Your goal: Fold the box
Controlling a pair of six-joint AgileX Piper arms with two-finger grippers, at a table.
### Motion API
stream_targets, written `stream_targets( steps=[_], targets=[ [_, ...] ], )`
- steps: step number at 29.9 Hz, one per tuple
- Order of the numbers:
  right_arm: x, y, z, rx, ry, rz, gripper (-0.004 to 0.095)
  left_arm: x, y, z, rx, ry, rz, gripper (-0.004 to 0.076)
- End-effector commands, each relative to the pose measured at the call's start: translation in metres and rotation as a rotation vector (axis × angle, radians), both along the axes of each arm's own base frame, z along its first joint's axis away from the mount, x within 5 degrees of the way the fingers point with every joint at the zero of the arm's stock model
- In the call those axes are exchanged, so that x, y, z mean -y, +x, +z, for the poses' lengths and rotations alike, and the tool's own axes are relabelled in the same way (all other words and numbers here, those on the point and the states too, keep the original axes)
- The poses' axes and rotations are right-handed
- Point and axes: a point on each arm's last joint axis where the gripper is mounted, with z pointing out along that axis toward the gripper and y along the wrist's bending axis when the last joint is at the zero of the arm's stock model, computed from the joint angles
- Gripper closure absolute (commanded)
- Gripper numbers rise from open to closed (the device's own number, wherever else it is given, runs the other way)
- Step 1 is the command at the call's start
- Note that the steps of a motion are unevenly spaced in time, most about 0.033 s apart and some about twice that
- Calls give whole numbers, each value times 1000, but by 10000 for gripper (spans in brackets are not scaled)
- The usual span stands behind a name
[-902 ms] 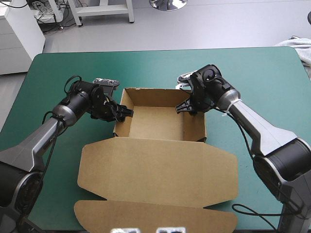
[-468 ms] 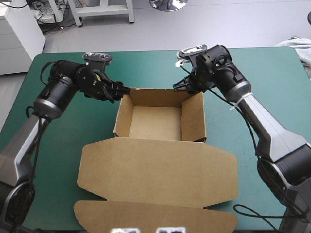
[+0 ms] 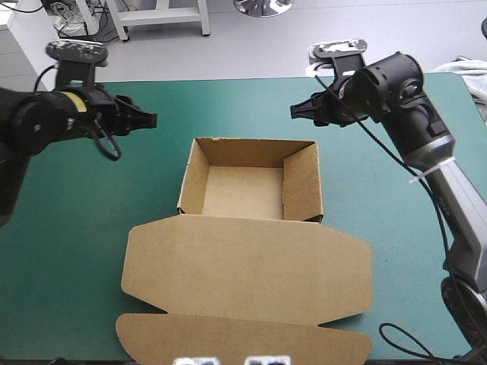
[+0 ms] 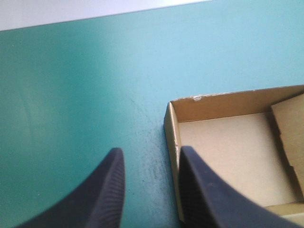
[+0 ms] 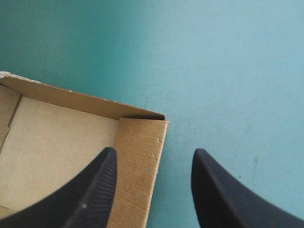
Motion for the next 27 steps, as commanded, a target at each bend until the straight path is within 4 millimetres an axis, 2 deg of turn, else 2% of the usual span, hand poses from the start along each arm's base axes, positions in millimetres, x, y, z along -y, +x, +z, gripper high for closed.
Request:
stream_targets(
  steps=[1,2,7,10,19,27],
  targets=[
    [20,-11,17,4,90,-27,449,-15,-48,17,50,-31,-23,670],
    [22,-8,12,-20,104,-32,449,-19,-56,17,57,-27,-18,730],
    [22,2,-15,-120,105,-34,449,-33,-90,0,52,5,-32,734],
    [19,9,-34,-179,83,-36,449,-40,-109,-17,49,6,-35,734],
    [4,30,-94,-371,53,1,449,-58,-157,-89,46,20,-48,734],
    [-9,50,-136,-486,54,13,450,-67,-183,-158,-24,35,-60,734]
  ],
)
